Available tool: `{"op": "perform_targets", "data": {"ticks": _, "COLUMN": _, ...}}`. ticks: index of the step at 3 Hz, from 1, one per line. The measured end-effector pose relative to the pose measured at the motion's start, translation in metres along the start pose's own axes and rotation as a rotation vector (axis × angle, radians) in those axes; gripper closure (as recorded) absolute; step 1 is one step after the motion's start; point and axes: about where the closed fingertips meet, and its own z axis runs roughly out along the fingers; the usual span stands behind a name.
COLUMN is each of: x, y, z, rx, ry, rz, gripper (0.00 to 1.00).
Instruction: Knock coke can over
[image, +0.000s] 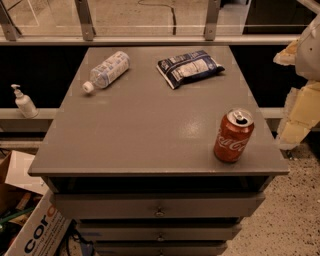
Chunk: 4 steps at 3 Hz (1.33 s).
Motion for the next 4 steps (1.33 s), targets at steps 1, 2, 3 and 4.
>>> {"op": "perform_targets", "data": {"ticks": 1, "x": 0.000, "y": 0.000, "z": 0.000, "rx": 0.000, "ry": 0.000, "rz": 0.000, "gripper": 0.00}}
{"op": "perform_targets", "data": {"ticks": 2, "x": 0.002, "y": 0.000, "z": 0.001, "rx": -0.005, "ry": -0.041, "rz": 0.018, "gripper": 0.00}}
{"op": "perform_targets", "data": {"ticks": 3, "x": 0.021, "y": 0.004, "z": 0.013, "rx": -0.037, "ry": -0.126, "rz": 0.082, "gripper": 0.00}}
{"op": "perform_targets", "data": {"ticks": 4, "x": 0.040, "y": 0.017, "z": 0.028, "rx": -0.079, "ry": -0.246, "rz": 0.150, "gripper": 0.00}}
